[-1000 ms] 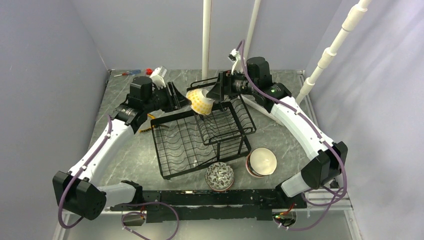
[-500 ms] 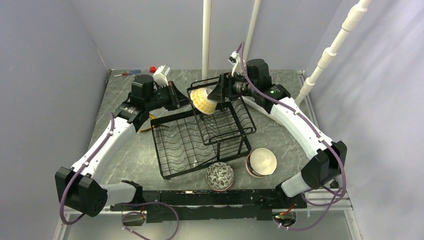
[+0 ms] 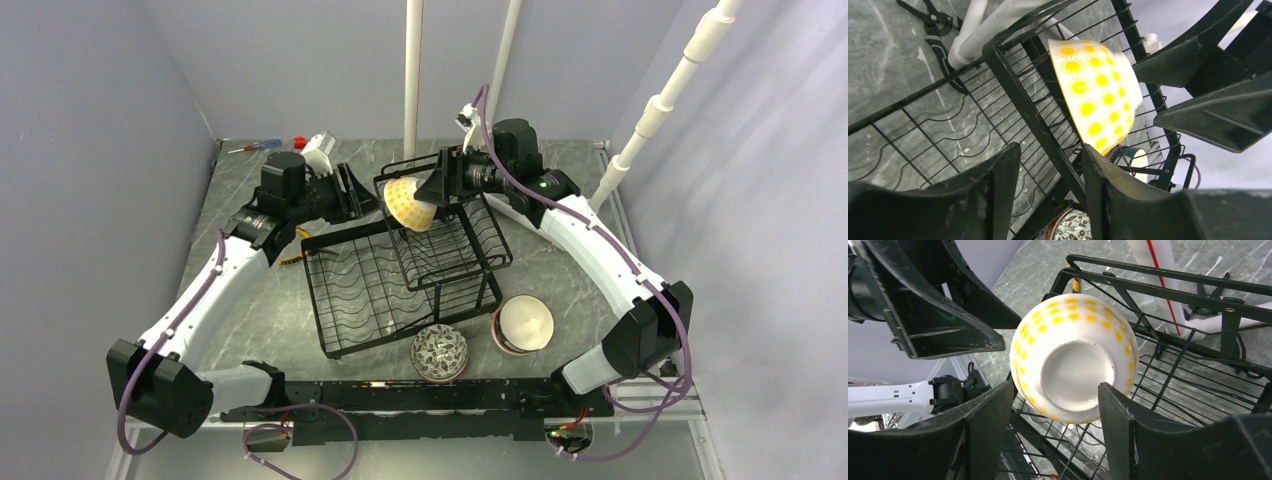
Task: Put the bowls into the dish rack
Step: Turn the bowl upside down on the dish rack.
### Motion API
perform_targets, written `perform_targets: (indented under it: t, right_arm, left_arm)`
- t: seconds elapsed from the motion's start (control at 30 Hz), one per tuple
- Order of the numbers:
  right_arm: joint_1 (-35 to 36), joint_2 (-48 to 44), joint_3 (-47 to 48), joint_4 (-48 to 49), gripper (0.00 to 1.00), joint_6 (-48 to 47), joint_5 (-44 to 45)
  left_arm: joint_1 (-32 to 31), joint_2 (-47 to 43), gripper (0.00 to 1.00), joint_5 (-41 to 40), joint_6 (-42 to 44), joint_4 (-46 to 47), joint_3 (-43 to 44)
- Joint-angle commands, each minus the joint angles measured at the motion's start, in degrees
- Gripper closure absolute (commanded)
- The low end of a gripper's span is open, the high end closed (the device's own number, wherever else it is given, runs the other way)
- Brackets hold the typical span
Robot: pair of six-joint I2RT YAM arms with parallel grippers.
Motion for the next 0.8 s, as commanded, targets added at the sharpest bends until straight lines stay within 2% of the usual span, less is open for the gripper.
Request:
perform_targets:
  t: [0.0, 0.23, 0.33, 0.77]
  right_arm:
    - [-0.3, -2.0, -0.2, 2.7, 0.33, 0.4, -0.2]
    - [-0.8, -3.0, -1.0, 3.0, 0.30, 0.5, 0.0]
    - [-0.9, -2.4, -1.0, 3.1, 0.30, 0.6, -0.8]
    - [0.8, 3.2, 4.4, 1.7, 0.37, 1.3, -4.1]
  left_arm:
    - [0.1, -4.5, 0.39, -3.2, 1.1, 0.0, 0.6]
    - [0.1, -8.0, 0.15, -7.0, 2.2, -0.9, -1.1]
    - [0.1, -8.9, 0.09, -8.3, 2.6, -1.5, -1.6]
    - [0.1, -9.8, 0.08, -8.3, 2.5, -1.6, -3.1]
